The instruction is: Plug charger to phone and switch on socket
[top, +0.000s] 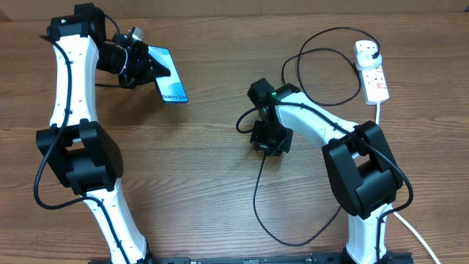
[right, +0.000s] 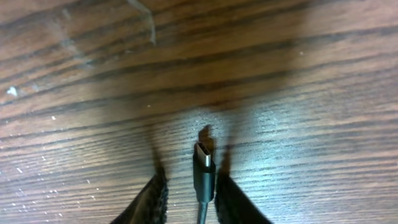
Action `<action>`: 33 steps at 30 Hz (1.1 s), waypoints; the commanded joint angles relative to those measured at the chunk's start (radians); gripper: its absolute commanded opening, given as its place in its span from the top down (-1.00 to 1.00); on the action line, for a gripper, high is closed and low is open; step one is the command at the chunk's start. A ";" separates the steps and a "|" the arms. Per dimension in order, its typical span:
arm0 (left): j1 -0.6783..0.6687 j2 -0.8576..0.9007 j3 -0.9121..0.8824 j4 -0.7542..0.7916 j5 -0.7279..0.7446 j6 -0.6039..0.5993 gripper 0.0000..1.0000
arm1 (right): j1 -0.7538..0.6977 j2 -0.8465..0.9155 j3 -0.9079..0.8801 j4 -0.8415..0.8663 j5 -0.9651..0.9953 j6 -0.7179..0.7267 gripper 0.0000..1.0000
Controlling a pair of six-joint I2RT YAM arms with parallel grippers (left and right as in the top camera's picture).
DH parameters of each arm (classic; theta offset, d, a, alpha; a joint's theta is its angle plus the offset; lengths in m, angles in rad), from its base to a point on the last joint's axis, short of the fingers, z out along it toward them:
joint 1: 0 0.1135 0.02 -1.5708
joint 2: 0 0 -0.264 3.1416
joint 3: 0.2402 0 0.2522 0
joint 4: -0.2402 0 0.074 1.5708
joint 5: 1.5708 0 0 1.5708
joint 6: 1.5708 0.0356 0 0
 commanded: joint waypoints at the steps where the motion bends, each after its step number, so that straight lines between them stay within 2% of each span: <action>1: -0.005 -0.016 0.018 0.001 0.021 0.020 0.92 | 0.007 -0.011 -0.021 0.011 0.005 0.007 0.65; 5: -0.005 -0.016 0.018 0.001 0.021 0.020 0.92 | 0.007 -0.011 -0.021 0.011 0.005 0.007 0.70; 8: -0.005 -0.016 0.018 0.001 0.021 0.020 0.92 | 0.007 -0.011 -0.021 0.011 0.005 0.007 0.87; 13: -0.005 -0.016 0.018 0.001 0.021 0.020 0.91 | 0.006 -0.011 -0.021 0.014 0.005 0.006 0.93; 21: -0.005 -0.016 0.018 -0.001 0.036 0.020 0.91 | 0.004 -0.013 0.002 0.016 -0.017 0.003 0.93; 25: -0.005 -0.016 0.018 -0.002 0.088 0.022 0.92 | 0.004 -0.030 0.031 0.013 -0.045 0.003 0.92; 33: -0.018 -0.016 0.018 -0.051 0.274 0.182 0.92 | -0.002 -0.148 0.047 0.003 -0.064 -0.047 0.93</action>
